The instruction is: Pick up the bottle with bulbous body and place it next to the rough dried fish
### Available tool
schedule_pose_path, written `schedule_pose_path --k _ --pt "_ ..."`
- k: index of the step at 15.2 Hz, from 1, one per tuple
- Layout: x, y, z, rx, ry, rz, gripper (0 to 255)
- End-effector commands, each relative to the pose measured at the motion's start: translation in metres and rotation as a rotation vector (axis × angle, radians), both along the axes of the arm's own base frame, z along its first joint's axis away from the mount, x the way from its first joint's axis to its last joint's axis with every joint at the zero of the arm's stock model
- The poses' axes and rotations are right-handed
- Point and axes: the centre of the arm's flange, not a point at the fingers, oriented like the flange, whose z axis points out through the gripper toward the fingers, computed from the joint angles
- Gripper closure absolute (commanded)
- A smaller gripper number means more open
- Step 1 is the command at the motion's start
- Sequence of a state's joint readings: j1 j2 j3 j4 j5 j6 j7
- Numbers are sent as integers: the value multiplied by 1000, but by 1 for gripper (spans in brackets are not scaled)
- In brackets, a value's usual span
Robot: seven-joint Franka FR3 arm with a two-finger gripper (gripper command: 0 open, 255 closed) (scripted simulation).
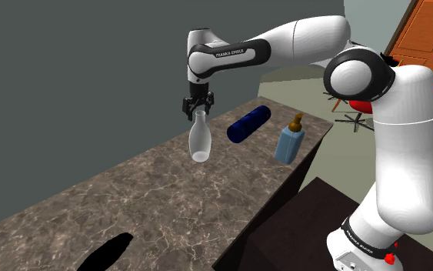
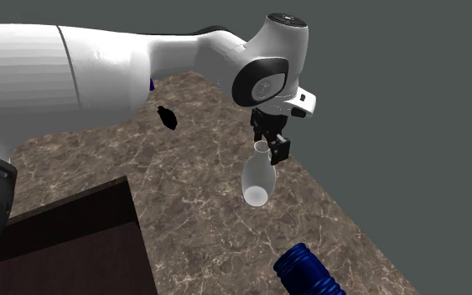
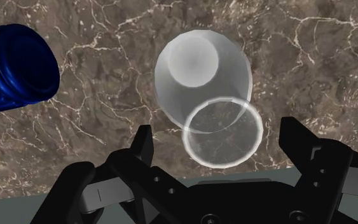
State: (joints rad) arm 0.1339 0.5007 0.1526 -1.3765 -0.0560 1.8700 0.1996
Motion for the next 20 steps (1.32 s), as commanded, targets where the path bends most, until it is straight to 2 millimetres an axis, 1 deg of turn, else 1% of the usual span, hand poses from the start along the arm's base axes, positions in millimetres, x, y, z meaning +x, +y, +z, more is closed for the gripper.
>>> schedule_pose_path --k 1,10,20 --pt "0 0 0 0 0 0 255" --pt "0 0 0 0 0 0 255" --pt "0 0 53 0 0 0 255"
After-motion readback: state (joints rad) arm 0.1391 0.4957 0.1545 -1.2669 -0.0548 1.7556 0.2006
